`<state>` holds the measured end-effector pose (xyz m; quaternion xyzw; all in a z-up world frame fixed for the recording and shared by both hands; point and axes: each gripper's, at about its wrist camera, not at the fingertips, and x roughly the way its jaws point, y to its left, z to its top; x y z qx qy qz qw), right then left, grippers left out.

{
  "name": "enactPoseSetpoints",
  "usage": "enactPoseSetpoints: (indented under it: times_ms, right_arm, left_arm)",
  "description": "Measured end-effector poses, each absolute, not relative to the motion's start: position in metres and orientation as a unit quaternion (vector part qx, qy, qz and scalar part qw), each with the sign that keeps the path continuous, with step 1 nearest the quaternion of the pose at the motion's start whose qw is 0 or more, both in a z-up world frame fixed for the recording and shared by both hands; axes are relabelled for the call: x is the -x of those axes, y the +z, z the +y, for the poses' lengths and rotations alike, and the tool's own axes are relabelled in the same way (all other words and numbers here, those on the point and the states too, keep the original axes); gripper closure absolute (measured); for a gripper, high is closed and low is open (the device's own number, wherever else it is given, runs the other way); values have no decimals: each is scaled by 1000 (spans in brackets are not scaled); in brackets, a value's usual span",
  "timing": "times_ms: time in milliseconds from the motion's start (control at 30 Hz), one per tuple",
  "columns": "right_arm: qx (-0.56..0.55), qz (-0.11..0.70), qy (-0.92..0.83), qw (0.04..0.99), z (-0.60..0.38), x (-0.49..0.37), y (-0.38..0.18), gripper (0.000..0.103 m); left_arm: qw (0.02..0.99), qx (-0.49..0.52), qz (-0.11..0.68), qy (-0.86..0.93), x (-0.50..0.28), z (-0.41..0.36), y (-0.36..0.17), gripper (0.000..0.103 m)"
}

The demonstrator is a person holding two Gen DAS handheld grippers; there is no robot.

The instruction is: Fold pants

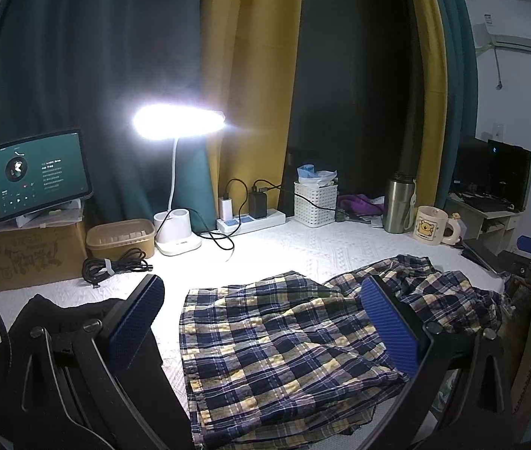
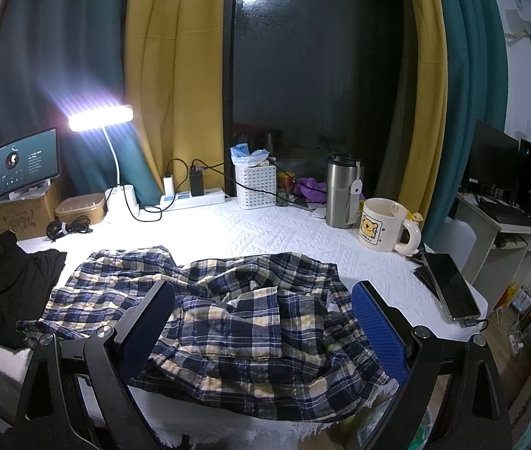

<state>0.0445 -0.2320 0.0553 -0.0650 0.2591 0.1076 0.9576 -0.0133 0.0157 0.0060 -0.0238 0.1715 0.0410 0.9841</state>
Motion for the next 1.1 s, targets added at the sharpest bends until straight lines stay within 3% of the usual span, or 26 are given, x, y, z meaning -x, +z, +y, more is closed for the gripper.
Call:
enactPoseSetpoints:
  times_ms: [1100]
  right_arm:
    - [67, 274, 110, 953, -229, -88, 49, 7]
  left_arm:
    - [982, 6, 187, 27, -28, 15, 13, 0]
